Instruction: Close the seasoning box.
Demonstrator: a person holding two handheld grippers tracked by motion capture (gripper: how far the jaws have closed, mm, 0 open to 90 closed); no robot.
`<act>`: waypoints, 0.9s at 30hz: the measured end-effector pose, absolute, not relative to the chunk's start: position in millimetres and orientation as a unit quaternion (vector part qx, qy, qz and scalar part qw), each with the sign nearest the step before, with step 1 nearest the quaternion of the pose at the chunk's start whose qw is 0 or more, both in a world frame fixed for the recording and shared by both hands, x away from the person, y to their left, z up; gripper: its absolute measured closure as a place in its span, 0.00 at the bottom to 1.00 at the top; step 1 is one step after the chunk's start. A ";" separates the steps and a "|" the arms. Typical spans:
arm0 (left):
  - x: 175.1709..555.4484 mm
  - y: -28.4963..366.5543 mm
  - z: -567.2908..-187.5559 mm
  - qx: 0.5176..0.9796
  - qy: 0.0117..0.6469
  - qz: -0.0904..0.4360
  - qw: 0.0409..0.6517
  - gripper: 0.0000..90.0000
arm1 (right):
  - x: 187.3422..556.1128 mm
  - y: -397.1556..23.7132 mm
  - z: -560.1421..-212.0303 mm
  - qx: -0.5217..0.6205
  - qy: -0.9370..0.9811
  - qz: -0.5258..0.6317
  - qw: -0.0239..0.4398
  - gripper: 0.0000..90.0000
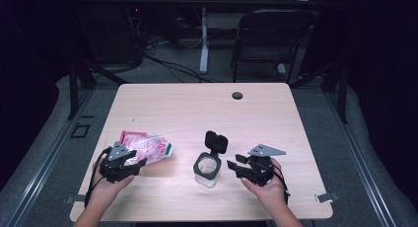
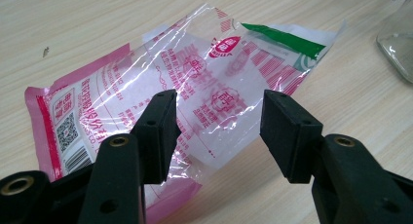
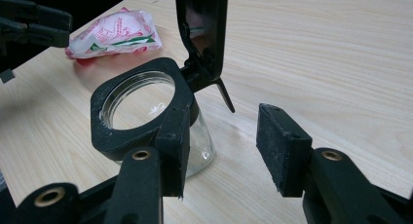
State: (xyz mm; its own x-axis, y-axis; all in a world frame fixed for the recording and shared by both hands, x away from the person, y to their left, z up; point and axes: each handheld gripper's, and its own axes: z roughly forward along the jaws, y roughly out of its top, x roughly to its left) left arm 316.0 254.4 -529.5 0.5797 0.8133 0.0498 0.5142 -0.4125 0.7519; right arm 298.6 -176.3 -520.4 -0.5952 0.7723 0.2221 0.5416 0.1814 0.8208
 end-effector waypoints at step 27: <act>314.5 215.8 -544.0 0.853 0.353 0.246 0.297 0.50 | 295.3 -177.0 -523.5 0.432 0.762 0.466 0.122 0.61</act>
